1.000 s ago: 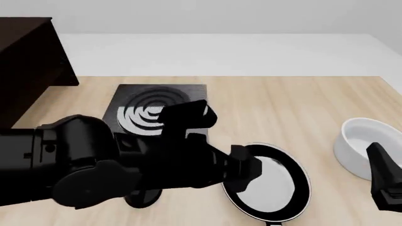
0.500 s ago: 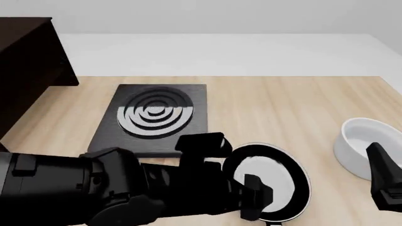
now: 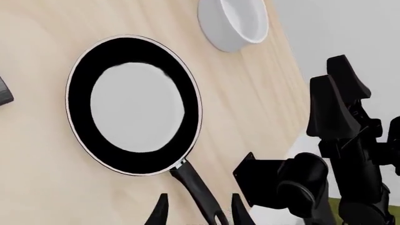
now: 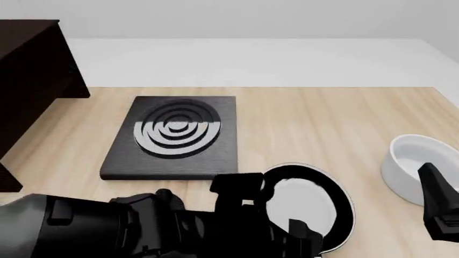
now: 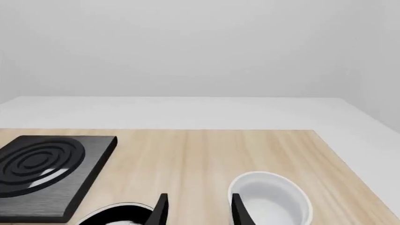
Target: Put the frying pan under the cabinet shelf.
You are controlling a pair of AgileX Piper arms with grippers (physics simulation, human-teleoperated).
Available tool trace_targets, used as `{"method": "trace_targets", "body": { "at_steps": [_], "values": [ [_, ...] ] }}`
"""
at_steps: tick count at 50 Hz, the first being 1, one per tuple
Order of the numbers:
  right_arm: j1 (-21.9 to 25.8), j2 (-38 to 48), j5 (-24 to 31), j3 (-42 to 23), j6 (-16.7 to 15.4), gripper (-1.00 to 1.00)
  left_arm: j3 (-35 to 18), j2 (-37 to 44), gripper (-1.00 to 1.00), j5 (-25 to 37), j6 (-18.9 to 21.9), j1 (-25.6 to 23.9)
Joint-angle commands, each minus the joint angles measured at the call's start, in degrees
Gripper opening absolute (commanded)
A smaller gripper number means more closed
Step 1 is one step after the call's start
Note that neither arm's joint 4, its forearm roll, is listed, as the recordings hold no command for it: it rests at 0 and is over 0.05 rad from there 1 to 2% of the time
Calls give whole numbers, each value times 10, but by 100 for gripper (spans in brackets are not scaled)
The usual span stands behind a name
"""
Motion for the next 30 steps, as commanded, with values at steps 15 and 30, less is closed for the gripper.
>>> {"method": "trace_targets", "body": {
  "at_steps": [15,30],
  "values": [
    [0,1,-1,0,0,100,27,46,100,-88,-47,-27],
    [0,1,-1,0,0,100,35,78,100,-134,-73,-46]
  ]
}}
